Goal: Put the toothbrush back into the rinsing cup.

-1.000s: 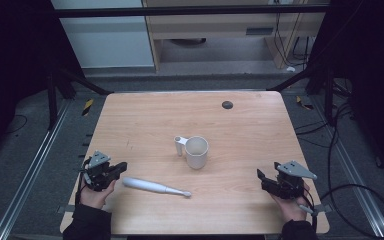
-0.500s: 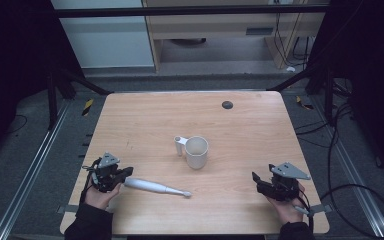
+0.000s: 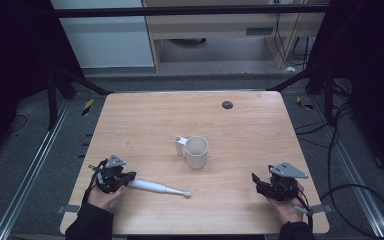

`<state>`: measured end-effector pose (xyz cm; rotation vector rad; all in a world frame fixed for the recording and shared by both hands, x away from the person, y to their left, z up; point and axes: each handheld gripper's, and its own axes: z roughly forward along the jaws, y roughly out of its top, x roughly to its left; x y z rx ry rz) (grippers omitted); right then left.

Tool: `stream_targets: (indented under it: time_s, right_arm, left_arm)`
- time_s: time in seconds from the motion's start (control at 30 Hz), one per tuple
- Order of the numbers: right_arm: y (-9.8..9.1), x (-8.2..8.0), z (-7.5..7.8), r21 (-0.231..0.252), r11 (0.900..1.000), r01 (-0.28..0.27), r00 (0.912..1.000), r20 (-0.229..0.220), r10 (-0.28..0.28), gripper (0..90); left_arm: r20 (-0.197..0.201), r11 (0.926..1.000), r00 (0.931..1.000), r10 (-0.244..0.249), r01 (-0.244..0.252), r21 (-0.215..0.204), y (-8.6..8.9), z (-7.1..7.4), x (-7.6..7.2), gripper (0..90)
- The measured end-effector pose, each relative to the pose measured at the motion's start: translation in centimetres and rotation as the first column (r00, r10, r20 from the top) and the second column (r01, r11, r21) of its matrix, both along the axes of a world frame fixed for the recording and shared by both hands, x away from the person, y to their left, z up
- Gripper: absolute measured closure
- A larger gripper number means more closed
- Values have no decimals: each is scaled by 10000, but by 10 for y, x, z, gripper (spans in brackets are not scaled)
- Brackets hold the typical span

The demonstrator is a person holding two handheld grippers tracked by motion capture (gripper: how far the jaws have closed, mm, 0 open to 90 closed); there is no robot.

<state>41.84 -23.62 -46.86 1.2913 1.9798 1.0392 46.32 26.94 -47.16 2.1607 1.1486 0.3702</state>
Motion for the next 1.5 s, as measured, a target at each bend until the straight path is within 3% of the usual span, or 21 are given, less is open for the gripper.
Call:
stream_targets:
  time_s: [1.03,1.5]
  right_arm:
    - [-5,0,-1,-145,9996,242,9996,-107,-244,324]
    - [-5,1,-1,-205,9995,227,9997,-111,-229,331]
  left_arm:
    - [-527,9997,9984,-207,213,97,-2,-3,-15,891]
    - [-276,9999,9996,-50,47,-118,-4,2,-22,891]
